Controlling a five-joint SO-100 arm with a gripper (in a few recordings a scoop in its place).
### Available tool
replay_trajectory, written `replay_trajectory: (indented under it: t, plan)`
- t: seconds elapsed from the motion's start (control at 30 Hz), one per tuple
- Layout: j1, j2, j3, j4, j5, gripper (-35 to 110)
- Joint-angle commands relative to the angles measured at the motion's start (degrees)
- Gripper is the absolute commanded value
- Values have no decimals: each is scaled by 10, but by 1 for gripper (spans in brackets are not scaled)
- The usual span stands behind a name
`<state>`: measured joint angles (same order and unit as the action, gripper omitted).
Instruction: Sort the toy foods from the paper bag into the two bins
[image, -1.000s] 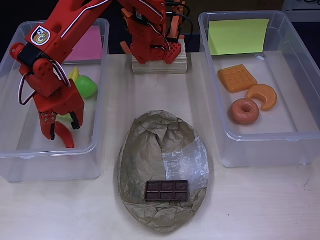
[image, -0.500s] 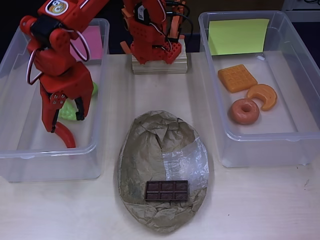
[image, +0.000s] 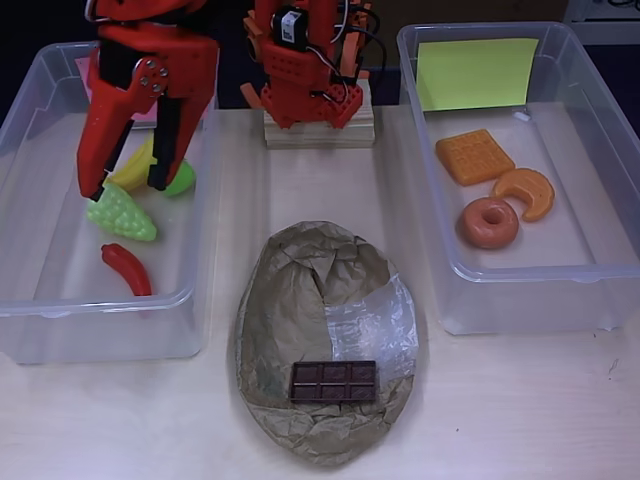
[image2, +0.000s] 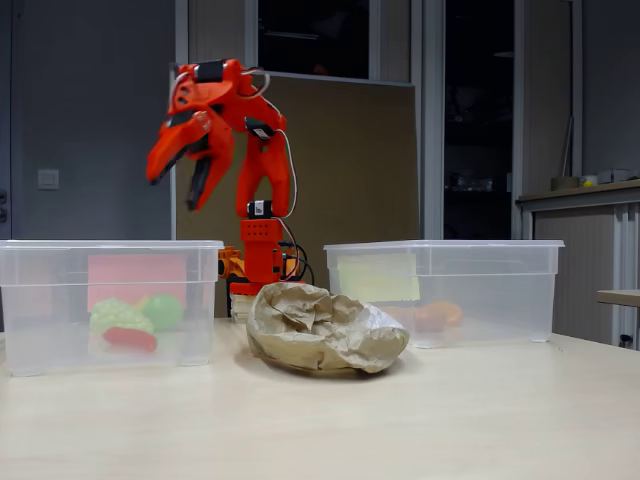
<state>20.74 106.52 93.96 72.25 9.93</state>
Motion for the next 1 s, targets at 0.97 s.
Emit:
replay_trajectory:
  t: [0.97]
  plan:
    - [-308, -433, -106, -135, -6, 36]
